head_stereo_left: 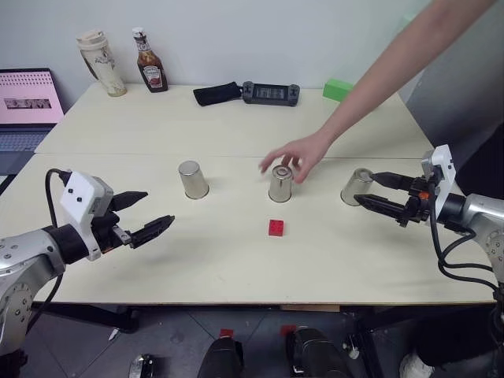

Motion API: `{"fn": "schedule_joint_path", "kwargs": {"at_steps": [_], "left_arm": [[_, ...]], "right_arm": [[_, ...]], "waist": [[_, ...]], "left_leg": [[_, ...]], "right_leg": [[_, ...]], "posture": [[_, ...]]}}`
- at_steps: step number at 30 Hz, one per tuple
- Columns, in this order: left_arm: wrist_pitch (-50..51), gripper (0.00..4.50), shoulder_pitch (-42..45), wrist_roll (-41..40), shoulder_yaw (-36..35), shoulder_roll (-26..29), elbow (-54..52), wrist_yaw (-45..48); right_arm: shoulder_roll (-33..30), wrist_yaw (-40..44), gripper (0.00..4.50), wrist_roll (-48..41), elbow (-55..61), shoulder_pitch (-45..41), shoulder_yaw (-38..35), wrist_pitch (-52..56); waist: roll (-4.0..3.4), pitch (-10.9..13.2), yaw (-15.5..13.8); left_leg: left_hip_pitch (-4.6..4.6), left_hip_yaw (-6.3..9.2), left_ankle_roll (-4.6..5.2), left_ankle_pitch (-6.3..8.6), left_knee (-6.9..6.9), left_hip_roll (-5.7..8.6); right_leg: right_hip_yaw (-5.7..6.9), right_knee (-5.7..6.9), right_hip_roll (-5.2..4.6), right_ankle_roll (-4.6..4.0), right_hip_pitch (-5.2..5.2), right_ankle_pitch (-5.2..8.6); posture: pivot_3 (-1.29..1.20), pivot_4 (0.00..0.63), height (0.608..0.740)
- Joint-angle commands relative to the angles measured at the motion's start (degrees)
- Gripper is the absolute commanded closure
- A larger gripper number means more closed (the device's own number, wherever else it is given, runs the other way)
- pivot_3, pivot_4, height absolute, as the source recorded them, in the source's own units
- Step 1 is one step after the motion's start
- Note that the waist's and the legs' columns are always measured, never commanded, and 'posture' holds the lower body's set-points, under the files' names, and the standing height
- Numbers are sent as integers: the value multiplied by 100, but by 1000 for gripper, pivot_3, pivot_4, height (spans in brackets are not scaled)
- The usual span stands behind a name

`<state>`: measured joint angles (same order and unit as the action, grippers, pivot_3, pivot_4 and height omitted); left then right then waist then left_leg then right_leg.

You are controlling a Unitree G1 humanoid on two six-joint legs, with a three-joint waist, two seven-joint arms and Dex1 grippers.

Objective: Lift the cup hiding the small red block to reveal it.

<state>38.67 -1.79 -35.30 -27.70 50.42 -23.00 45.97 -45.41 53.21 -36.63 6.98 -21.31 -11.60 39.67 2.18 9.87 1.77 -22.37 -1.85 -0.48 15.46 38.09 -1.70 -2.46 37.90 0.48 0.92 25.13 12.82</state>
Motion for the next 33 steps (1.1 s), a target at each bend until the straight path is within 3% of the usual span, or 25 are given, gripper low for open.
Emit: {"fn": "schedule_joint_path", "kwargs": {"at_steps": [1, 33], "left_arm": [[-40, 13, 32, -50, -4, -11, -268, -45], [-15, 13, -38, -50, 71, -19, -306, -55]], "right_arm": [[3, -52, 0, -8, 176, -74, -62, -53], [26, -88, 0, -29, 224, -36, 13, -36]], "waist": [[0, 0, 0], [0, 0, 2]], "left_leg": [[0, 0, 0, 0, 0, 0], [0, 0, 0, 0, 0, 0]], "right_leg": [[0, 0, 0, 0, 0, 0], [0, 0, 0, 0, 0, 0]], "posture": [[0, 150, 740], [0, 150, 740]]}}
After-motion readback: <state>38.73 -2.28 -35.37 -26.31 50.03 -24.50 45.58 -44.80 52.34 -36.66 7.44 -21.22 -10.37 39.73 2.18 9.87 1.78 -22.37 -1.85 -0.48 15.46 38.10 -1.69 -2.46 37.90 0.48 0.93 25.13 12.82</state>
